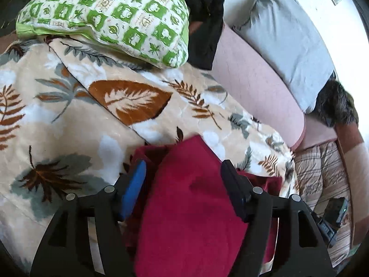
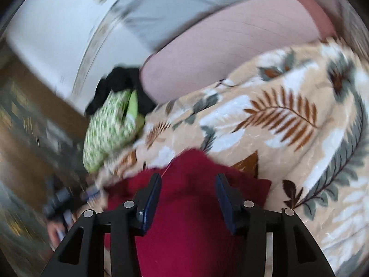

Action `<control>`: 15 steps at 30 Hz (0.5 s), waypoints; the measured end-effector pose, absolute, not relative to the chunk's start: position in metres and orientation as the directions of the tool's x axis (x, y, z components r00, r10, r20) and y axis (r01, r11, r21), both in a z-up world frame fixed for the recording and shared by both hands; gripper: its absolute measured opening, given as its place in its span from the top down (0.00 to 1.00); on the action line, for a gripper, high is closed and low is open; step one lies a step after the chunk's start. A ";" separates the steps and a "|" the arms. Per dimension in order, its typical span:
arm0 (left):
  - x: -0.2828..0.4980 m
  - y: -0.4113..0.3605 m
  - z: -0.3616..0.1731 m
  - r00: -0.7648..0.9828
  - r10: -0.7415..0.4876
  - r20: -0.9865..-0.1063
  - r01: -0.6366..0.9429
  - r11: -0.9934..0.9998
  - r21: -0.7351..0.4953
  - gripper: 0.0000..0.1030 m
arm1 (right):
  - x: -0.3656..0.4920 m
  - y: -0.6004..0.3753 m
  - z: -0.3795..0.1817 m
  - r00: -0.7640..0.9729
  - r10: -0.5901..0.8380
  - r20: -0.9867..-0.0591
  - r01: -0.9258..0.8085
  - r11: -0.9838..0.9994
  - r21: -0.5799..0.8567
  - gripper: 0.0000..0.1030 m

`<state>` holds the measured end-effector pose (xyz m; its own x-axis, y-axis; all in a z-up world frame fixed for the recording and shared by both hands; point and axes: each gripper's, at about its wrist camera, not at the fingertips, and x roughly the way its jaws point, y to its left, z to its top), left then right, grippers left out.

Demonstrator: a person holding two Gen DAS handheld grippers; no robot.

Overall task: Fold small clothes
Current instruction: 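Fold the held hem over toward the collar with both tools and release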

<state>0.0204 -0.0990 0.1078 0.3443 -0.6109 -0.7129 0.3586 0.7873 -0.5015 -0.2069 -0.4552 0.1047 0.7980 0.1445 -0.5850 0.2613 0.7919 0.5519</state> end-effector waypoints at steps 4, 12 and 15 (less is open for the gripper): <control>0.015 -0.119 0.095 0.309 -0.599 -0.739 0.399 0.787 -0.471 0.35 | -0.178 -0.427 0.091 0.746 0.126 -0.654 0.230 0.873 0.431 0.55; 0.046 -0.154 0.040 0.320 -0.416 -0.851 0.341 0.889 -0.306 0.35 | -0.115 -0.464 0.022 0.583 -0.038 -0.811 0.457 0.841 0.289 0.55; 0.064 -0.147 0.023 0.288 -0.434 -0.854 0.282 0.890 -0.358 0.35 | -0.114 -0.474 0.015 0.590 -0.050 -0.806 0.470 0.833 0.293 0.56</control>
